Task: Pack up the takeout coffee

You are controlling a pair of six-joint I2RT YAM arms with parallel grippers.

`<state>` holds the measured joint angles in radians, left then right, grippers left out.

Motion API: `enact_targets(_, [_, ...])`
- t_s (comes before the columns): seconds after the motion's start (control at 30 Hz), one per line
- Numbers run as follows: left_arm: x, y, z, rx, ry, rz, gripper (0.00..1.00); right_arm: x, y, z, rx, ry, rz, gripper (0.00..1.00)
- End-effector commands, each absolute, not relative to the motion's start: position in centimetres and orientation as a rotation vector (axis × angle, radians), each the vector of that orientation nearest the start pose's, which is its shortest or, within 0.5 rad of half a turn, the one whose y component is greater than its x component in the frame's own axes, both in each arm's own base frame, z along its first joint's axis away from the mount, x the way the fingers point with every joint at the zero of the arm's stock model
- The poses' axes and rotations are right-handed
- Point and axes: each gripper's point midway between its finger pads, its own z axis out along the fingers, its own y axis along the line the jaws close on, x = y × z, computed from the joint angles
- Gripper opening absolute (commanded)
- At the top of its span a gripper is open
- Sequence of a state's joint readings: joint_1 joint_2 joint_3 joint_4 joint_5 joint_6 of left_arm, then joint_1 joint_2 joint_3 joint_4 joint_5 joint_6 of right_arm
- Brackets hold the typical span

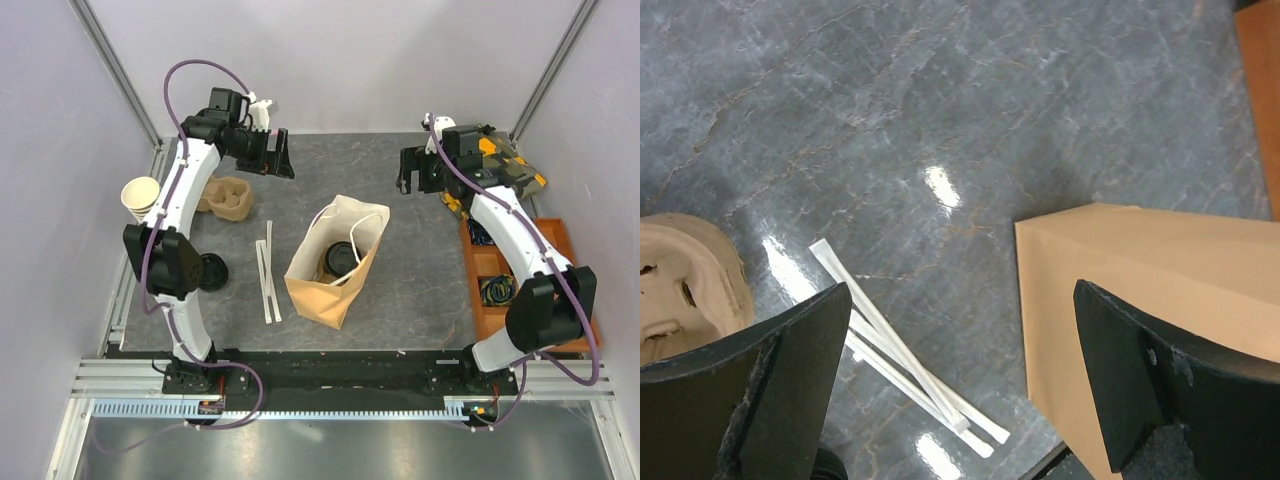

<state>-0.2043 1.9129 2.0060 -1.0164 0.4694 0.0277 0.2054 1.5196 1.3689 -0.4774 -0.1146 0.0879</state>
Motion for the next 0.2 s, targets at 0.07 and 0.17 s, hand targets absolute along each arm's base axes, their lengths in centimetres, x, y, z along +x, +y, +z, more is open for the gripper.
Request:
enact_targets(0.07, [45.9,-16.5,22.7,0.499,2.379,-0.604,1.00,43.8,11.7,22.0,-0.229,2.169,0.303,0.98])
enact_targets(0.17, [47.1,-16.4,24.2,0.481,2.340,-0.605,1.00,45.1,11.6,22.9,-0.209,2.144,0.306,0.98])
